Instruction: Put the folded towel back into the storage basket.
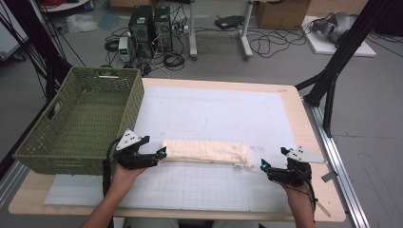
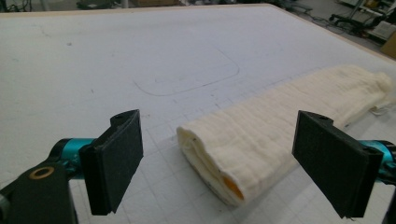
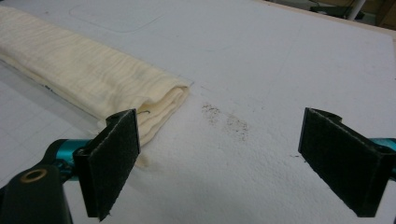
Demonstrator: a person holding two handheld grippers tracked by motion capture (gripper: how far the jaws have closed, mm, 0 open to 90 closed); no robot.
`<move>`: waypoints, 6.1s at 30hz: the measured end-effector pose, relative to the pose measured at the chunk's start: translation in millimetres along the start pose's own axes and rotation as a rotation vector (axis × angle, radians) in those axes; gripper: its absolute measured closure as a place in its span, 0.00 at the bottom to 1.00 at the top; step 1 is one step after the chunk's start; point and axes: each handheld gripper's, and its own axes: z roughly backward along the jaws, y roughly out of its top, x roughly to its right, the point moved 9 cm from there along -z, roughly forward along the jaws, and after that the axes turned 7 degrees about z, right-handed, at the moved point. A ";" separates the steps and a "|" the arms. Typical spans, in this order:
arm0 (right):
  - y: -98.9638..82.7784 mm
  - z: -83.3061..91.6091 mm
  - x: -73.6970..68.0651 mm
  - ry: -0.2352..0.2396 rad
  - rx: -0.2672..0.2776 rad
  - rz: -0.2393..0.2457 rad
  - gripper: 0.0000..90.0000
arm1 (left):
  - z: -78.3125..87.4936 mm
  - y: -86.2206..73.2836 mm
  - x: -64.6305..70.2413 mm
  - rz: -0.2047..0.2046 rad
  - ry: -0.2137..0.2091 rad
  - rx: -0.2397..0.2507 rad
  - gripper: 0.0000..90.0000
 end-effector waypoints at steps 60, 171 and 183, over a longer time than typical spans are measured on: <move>-0.7 -78.7 -49.7 0.169 -0.184 -0.059 0.57 | -29.7 -34.4 7.1 -0.038 -0.005 -0.247 0.89; 306.2 -178.5 -171.4 0.293 0.147 0.363 0.90 | 196.4 105.7 -69.4 0.057 0.258 0.350 0.91; 324.8 -205.3 -195.5 0.326 0.146 0.382 0.90 | 210.8 101.1 -85.2 0.081 0.299 0.361 0.91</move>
